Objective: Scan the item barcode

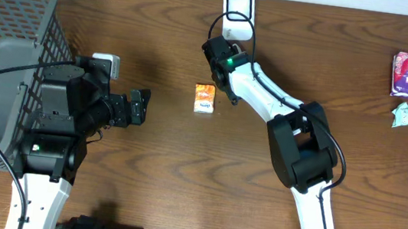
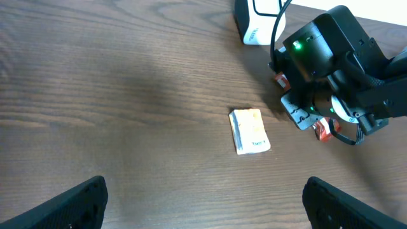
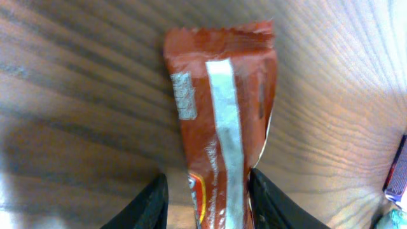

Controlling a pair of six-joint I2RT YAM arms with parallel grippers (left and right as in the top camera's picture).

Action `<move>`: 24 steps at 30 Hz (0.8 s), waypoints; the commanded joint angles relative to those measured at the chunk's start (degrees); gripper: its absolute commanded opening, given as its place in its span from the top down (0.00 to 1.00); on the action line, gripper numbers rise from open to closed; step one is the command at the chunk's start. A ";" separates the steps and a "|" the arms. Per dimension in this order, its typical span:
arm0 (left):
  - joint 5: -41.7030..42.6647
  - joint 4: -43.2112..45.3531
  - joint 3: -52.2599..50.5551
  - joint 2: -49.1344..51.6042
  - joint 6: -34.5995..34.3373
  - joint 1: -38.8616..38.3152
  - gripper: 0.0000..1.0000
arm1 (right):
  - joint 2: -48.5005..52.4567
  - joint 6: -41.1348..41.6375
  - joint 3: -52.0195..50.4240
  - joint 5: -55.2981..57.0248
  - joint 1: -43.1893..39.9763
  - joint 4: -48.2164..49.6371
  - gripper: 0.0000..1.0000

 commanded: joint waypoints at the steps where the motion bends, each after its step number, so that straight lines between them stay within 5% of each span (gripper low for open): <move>1: 0.28 0.09 -0.26 0.22 0.76 0.20 0.03 | 0.66 0.79 -4.20 -2.29 -1.33 1.66 0.60; 8: 0.28 0.09 -0.26 0.22 0.76 0.20 0.03 | 0.66 0.79 -8.85 -3.15 -2.97 4.81 0.62; 15: 0.28 0.09 -0.26 0.22 0.76 0.20 0.03 | 0.63 0.81 -7.98 -15.58 -4.28 4.20 0.98; 24: 0.28 0.09 -0.26 0.22 0.76 0.20 0.03 | 0.63 0.81 4.85 -33.11 -6.14 -8.59 0.99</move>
